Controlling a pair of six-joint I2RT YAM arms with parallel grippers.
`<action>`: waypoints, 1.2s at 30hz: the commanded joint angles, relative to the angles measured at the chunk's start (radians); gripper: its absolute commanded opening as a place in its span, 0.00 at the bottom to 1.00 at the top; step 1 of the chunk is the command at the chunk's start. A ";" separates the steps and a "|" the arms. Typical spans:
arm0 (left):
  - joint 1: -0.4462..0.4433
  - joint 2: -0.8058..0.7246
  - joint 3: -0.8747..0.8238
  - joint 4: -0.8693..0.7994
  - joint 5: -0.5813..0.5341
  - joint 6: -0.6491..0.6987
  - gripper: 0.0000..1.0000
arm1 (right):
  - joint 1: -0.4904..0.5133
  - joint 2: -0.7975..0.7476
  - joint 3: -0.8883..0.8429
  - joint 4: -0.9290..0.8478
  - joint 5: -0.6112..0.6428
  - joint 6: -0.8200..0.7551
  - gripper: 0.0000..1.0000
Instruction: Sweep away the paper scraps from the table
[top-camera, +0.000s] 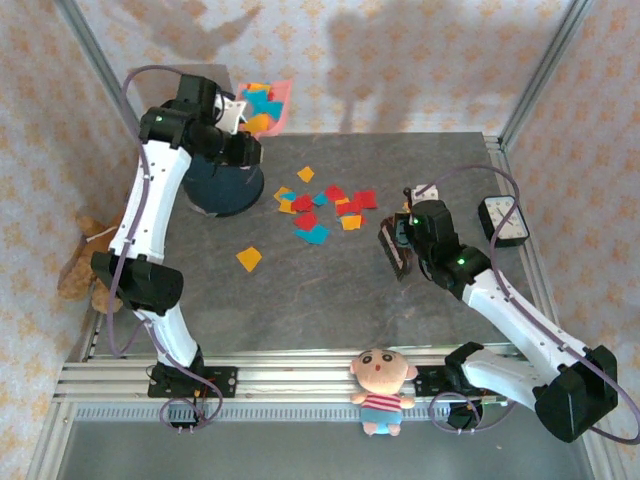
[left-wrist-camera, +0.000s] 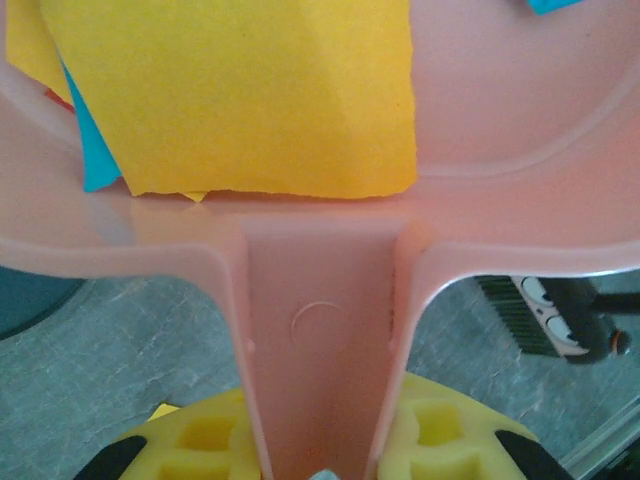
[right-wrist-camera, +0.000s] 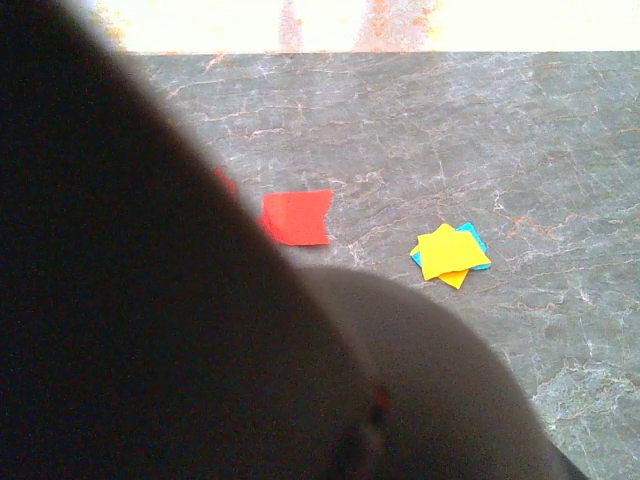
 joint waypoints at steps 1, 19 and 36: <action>0.036 0.009 0.013 0.061 0.081 -0.070 0.00 | -0.004 -0.006 0.032 0.007 0.002 0.009 0.00; 0.166 -0.081 -0.253 0.425 0.285 -0.416 0.00 | -0.005 -0.002 0.029 0.000 0.005 0.018 0.00; 0.196 -0.158 -0.518 0.914 0.400 -0.827 0.00 | -0.005 0.004 0.030 -0.006 -0.001 0.027 0.00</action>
